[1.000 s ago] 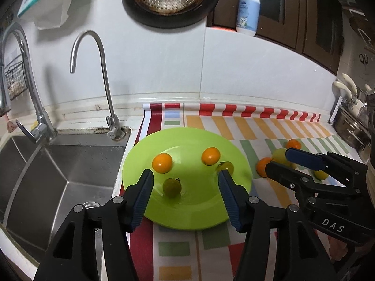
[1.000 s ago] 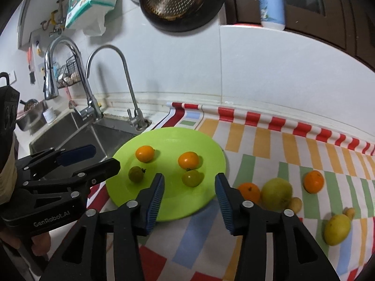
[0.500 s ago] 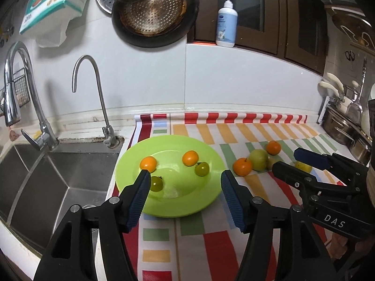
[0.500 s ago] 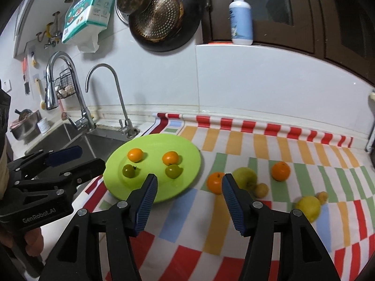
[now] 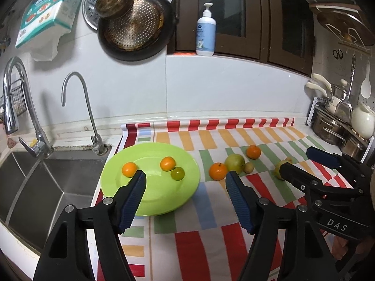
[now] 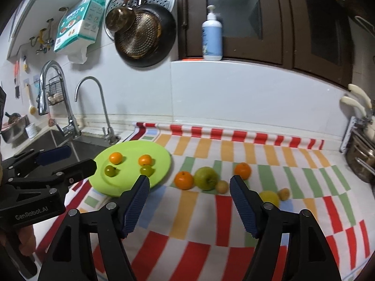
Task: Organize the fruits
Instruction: 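Withdraw both open tools from the plate back over the cloth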
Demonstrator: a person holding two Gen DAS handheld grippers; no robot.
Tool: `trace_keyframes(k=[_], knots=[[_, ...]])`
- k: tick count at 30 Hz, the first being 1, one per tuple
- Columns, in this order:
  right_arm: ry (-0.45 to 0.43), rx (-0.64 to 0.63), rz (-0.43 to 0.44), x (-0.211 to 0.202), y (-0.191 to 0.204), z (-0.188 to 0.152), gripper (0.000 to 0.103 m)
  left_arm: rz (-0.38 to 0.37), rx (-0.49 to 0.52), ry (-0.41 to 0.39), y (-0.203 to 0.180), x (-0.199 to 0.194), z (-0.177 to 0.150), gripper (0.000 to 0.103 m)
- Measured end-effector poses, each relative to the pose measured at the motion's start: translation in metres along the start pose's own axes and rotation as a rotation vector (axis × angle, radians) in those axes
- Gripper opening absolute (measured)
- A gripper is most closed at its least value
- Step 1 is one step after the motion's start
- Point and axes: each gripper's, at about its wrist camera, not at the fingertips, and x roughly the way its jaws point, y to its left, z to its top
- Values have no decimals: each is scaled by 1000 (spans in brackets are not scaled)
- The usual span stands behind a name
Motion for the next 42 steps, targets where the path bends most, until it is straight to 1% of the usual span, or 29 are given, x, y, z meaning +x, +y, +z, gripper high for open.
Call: trace_keyframes(k=[2,4,8,13,16,22,32,39,42], knots=[[-5,10,-16,-6,-7,-2,76,2,9,-5,-7,-1,0,70],[-8,22,-32,-9,-15,-4,76,5,12,-11,-12,-1,1,73],[-9,33,-65,-14,-27,-7,76,15,21,-23,-24,0,1,76],[11,48,-100,-14,-44,-14,76,20,24,-26,-38,2,-1,83],[18,65,-116,-14,-54,-17,76,28,30,-25,-43,5,-2,87],[30,92,-157,-10,-70,-21,76,44,34,-7,-50,16,-4,92],[74,122,-194,14,-88,-28,76,48,55,60,-53,51,-11,92],[122,139,-199,37,-95,-32,76,12,63,98,-55,77,-12,92],[139,147,-201,45,-98,-34,76,-1,72,116,-56,89,-13,87]])
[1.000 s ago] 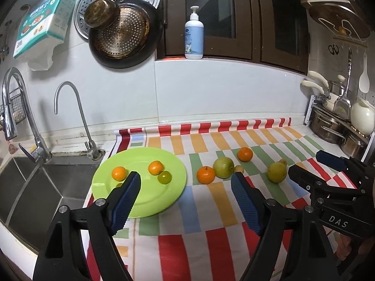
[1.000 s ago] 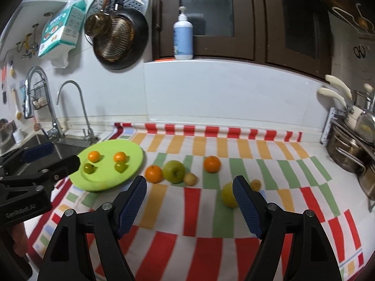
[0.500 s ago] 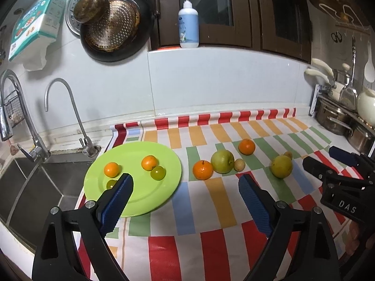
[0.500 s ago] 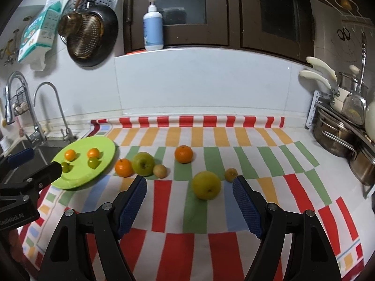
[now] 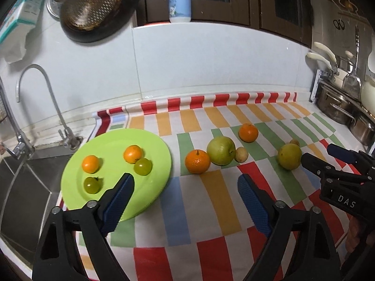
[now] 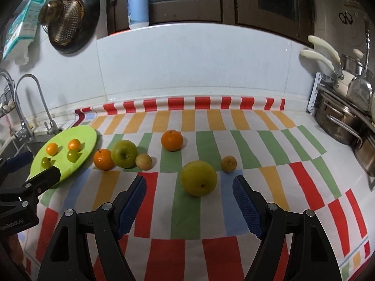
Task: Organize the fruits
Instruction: 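Withdraw both open tools from the plate back over the cloth, then close the left tool on the large orange while the right tool grasps the large yellow pear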
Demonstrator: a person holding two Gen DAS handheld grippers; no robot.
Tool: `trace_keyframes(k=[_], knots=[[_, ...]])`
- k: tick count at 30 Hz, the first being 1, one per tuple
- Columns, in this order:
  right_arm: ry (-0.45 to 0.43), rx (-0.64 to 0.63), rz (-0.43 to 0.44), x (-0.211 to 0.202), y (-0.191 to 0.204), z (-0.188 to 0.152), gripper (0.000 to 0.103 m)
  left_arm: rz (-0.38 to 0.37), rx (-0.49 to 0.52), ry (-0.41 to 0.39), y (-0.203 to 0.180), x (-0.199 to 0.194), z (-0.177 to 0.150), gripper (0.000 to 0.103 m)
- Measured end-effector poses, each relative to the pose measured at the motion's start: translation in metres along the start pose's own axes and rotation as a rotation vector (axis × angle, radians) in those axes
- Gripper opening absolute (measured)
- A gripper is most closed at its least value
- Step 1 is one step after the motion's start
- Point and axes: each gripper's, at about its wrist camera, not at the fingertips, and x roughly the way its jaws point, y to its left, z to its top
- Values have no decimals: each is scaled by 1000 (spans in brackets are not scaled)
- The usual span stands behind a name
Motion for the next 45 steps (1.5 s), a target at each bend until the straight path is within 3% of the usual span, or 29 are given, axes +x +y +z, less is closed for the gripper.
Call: trace_keyframes(k=[7,23,26,38,40,45], knots=[[57,18,6,26,-2,-3,76,-15,20,43,-1,28,0,75],[144,33,0,70,-11,-3,76,-35,67,109,-8,88,4,63],[151,35,2,74,-12,-1,76,-49,65,130,-8,97,6,56],[195,36,15,86,-12,-2,64,-68,75,130,-11,112,16,51],[202,39,14,88,-12,-2,59,-72,74,136,-11,114,16,45],[199,36,6,90,-13,-1,53,-90,64,145,-10,116,16,42]])
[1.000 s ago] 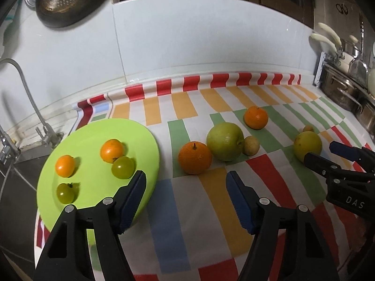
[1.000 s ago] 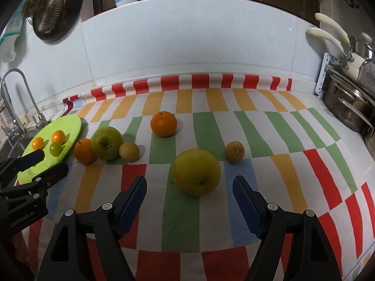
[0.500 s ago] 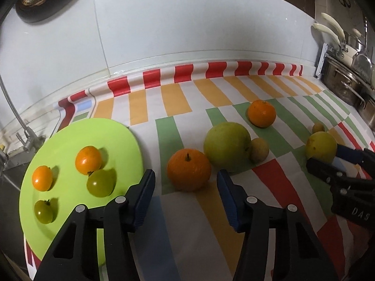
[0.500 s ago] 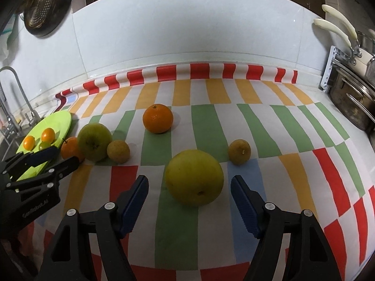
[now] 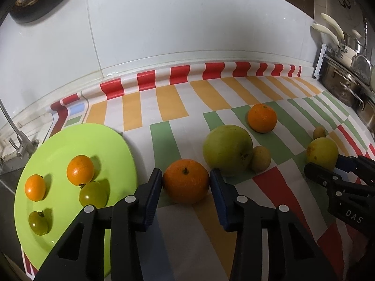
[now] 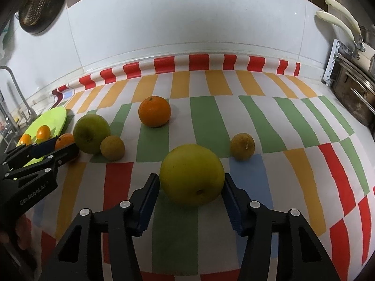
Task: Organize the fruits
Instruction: 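Close the left tool on the large orange while the right tool grasps the large yellow pear, then carry the orange in the left tool toward the plate while the right tool carries the pear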
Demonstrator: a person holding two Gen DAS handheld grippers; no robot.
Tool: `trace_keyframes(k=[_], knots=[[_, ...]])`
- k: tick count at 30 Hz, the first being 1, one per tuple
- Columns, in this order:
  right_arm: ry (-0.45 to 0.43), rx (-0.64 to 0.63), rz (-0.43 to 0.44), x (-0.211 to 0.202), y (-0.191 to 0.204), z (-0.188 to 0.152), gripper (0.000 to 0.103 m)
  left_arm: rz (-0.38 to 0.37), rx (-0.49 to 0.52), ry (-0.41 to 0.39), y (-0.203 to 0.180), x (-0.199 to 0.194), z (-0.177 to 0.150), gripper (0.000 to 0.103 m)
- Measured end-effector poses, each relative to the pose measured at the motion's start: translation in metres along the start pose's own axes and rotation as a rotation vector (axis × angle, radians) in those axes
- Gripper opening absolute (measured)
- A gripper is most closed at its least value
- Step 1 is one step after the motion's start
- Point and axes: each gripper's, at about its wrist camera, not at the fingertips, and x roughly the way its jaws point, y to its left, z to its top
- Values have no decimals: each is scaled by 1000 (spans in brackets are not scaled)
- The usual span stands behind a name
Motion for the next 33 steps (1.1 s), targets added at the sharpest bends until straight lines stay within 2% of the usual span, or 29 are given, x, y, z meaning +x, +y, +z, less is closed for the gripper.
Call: trace_keyframes(k=[14,33], knots=[[-26,-25,38,-12,8,1,51,8,-20,-13,3,-16,0,41],[-134,-97,121,-74,34,-2,51,35,-90,-104,8,-96,-16,41]])
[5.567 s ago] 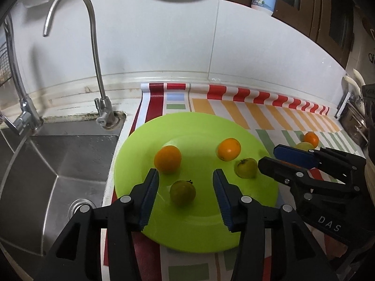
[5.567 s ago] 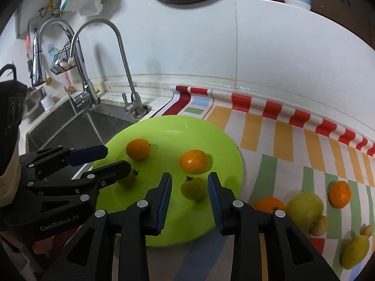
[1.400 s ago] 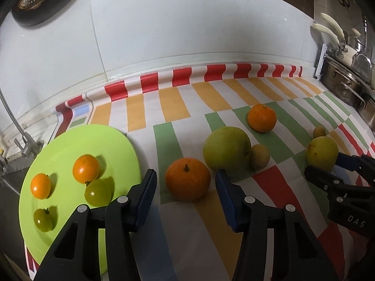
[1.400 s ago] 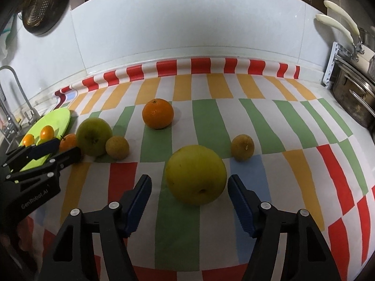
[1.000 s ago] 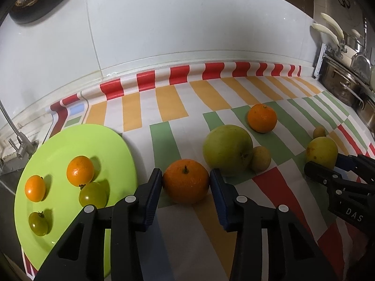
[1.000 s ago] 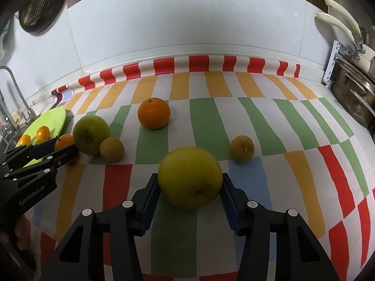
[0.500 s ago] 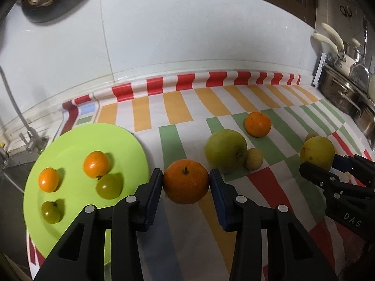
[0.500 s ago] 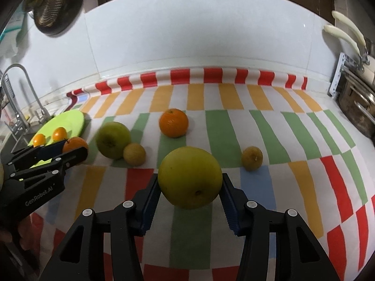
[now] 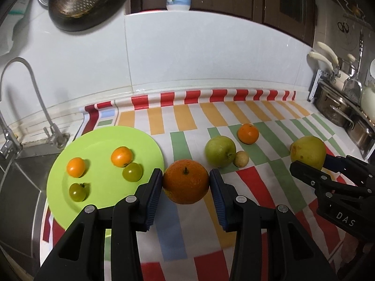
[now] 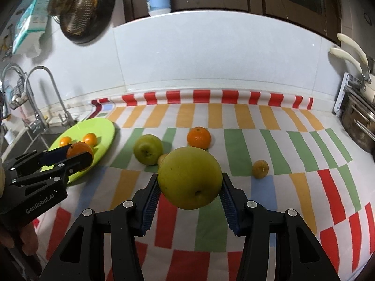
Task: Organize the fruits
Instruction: 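Carry the orange in the left tool toward the plate while the right tool carries the pear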
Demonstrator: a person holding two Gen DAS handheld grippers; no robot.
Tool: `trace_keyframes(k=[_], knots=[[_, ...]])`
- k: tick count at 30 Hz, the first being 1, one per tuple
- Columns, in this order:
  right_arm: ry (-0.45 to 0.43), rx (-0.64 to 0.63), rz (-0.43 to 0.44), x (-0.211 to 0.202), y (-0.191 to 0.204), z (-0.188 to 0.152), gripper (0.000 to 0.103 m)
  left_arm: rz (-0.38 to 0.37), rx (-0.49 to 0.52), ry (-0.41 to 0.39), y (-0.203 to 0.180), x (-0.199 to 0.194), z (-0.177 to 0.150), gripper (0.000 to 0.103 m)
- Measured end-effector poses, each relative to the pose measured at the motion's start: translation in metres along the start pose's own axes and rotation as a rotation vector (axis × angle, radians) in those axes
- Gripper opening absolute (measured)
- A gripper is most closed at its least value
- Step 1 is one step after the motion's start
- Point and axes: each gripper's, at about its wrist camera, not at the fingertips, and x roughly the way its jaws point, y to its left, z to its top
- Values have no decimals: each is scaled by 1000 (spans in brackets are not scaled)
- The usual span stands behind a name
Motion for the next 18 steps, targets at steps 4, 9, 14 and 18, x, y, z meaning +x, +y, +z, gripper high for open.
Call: trace_keyframes(k=[4,9,14,18], knots=[[-18,-11,19,-13,6,-1,51,6,-10,-25,2,-17,-4,41],[-40,-28,42,-28,17,-1,51,27,-30,-47,8,-36,-10,41],[-68,-57,62,-42,30,-1,51,47,-47,-65,16,-53,-16,41],[-81,-70,79,-49,41,-2,51,67,-54,-83,24,-67,-21,41]])
